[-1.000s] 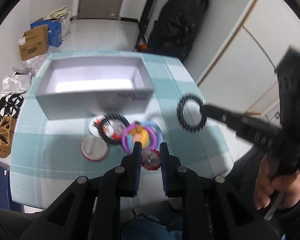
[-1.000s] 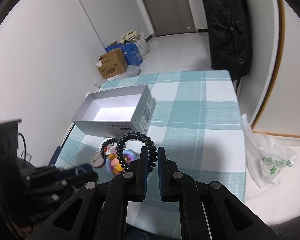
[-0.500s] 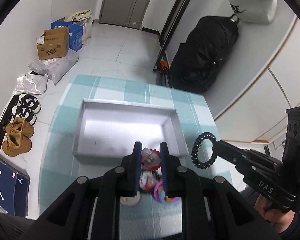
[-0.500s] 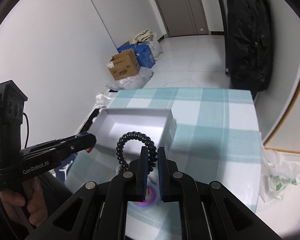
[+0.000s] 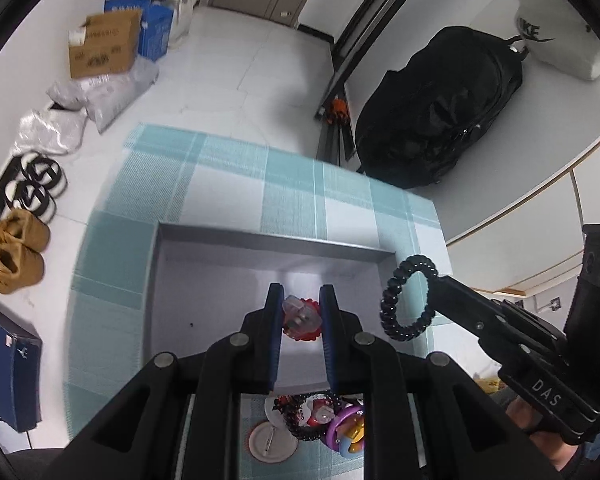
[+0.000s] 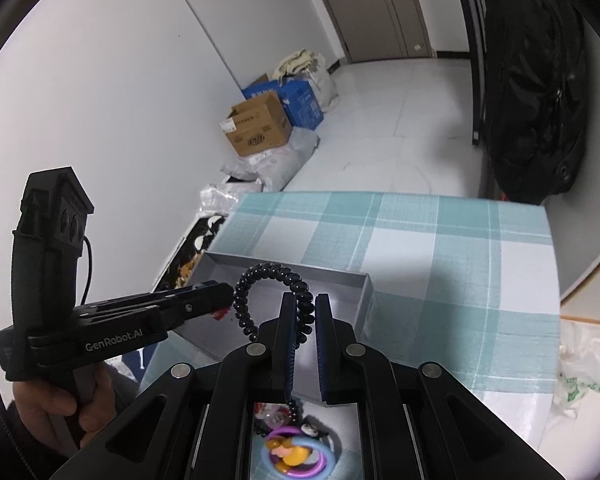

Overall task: Organize jewelry
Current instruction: 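Carry both items into the white box and open both grippers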

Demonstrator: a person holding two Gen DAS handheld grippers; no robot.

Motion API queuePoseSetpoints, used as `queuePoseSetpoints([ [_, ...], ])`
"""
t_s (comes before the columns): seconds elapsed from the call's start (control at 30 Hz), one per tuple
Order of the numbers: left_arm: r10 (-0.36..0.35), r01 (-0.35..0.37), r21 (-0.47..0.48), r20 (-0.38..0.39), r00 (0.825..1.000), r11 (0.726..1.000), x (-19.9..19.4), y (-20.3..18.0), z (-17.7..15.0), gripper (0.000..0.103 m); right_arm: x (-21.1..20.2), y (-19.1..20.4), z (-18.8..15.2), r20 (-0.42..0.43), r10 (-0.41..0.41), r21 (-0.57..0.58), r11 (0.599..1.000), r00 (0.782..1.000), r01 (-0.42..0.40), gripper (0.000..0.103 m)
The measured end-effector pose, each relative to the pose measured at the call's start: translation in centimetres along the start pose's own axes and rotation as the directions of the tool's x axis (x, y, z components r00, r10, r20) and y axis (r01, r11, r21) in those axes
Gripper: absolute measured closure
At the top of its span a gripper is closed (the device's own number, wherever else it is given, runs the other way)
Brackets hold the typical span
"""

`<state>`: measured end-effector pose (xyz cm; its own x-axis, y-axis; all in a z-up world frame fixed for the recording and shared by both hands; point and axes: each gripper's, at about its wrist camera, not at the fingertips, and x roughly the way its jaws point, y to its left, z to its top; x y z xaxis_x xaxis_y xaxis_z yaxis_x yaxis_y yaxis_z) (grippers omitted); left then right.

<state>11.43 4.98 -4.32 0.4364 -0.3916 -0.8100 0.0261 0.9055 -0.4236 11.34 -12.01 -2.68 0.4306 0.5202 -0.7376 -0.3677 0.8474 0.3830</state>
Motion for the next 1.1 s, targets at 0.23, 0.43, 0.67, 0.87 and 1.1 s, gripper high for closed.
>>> queuePoseSetpoints([
  [0.23,-0.061,0.060,-0.053,-0.027,0.998,0.997,0.8,0.8,0.3,0.090,2.0,-1.1,-0.1,-0.044,-0.003,0.032,0.999,0.999,0.004,0.095],
  [0.43,-0.086,0.085,-0.087,-0.009,0.996,0.993,1.1,1.3,1.0,0.090,2.8,-1.4,0.3,-0.053,0.016,0.053,0.999,0.998,-0.013,0.095],
  [0.67,-0.106,0.103,-0.133,-0.021,0.994,0.986,1.0,1.8,1.1,0.064,2.2,0.1,0.3,-0.021,0.000,-0.029,1.000,1.000,0.000,0.080],
  [0.87,-0.132,0.139,-0.118,0.060,0.989,0.983,-1.4,1.6,1.0,0.045,-0.3,0.0,-0.2,0.069,-0.022,-0.030,0.999,0.997,0.024,0.044],
  [1.1,-0.078,0.090,-0.117,0.103,0.992,0.989,-3.0,2.0,-0.2,0.040,-2.4,-0.2,-1.3,0.132,-0.052,-0.012,0.998,0.990,0.054,0.020],
])
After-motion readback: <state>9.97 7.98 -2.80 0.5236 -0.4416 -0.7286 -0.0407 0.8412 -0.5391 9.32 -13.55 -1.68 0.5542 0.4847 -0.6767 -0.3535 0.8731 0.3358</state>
